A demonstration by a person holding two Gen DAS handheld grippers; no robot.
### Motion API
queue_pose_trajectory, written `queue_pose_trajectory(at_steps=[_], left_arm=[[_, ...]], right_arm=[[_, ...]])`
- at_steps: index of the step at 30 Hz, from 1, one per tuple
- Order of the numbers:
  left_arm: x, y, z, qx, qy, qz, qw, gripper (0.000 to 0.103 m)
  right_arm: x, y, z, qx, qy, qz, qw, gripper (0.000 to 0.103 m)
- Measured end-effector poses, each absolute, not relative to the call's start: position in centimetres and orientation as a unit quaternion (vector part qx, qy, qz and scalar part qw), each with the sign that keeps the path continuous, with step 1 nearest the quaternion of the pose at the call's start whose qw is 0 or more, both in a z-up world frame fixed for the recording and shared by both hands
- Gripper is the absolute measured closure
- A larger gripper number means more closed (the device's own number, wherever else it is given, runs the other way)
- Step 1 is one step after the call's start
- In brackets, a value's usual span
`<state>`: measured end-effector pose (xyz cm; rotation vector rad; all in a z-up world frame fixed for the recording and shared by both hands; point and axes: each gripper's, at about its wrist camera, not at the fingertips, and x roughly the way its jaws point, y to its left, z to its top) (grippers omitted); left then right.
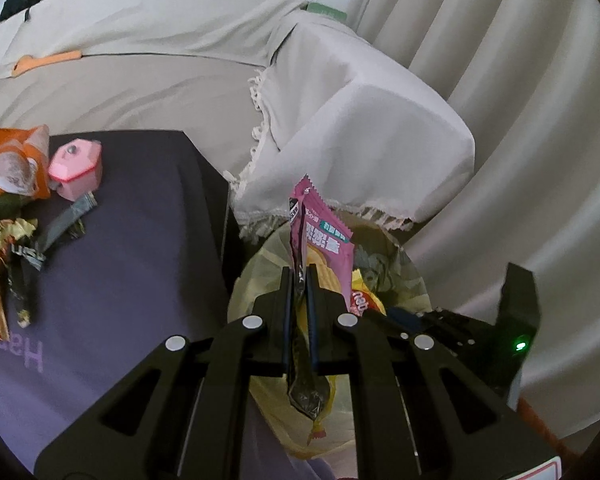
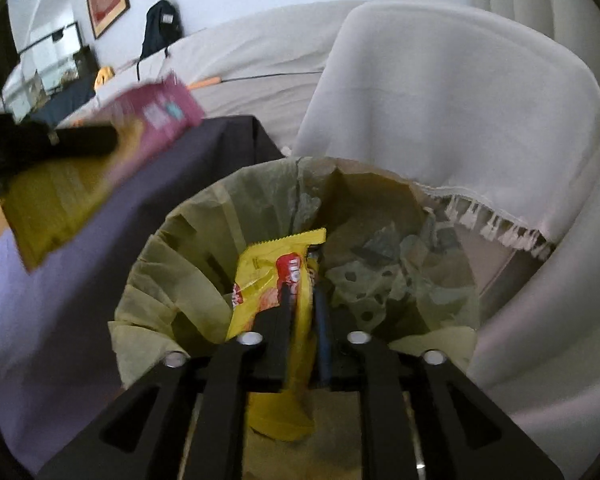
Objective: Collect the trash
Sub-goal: 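Carry both packets over the trash bin and open both tools to drop them, then move both open tools back over the snack pile on the table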
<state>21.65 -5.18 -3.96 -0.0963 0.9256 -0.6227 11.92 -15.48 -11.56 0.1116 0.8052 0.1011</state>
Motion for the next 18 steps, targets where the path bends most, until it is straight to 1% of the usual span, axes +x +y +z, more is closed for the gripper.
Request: queue_pose_trajectory(at_steps=[1, 2, 8, 12, 16, 18], left_arm=[[21.6, -5.3, -4.1, -0.047, 0.441, -0.297, 0.846, 0.098], [21.6, -5.4, -4.3, -0.048, 0.444, -0.298, 0.844, 0.098], [21.5, -6.3, -4.9, -0.046, 0.453, -0.305, 0.836, 0.098], [21.5, -8.3, -5.8, -0.036, 0.464, -0.314, 0.827, 0.098], [21.8, -11.4, -7.7, 0.000, 0.484, -0.315, 0.816, 0.098], [21.9, -13.4, -9.2, 0.036, 0.499, -0.313, 0.807, 0.098]], right_arm=[[11.5, -15.8, -11.2, 0.062, 0.383, 0.051, 0.920, 0.061], [11.2, -16.0, -10.9, 0.070, 0.375, 0.054, 0.923, 0.054], [9.6, -18.1, -8.2, 0.100, 0.332, 0.035, 0.937, 0.054], [8.7, -20.3, -6.5, 0.112, 0.303, -0.002, 0.946, 0.053], [7.9, -23.0, -5.4, 0.134, 0.282, -0.033, 0.950, 0.053], [7.6, -24.1, -5.3, 0.145, 0.275, -0.039, 0.950, 0.053]])
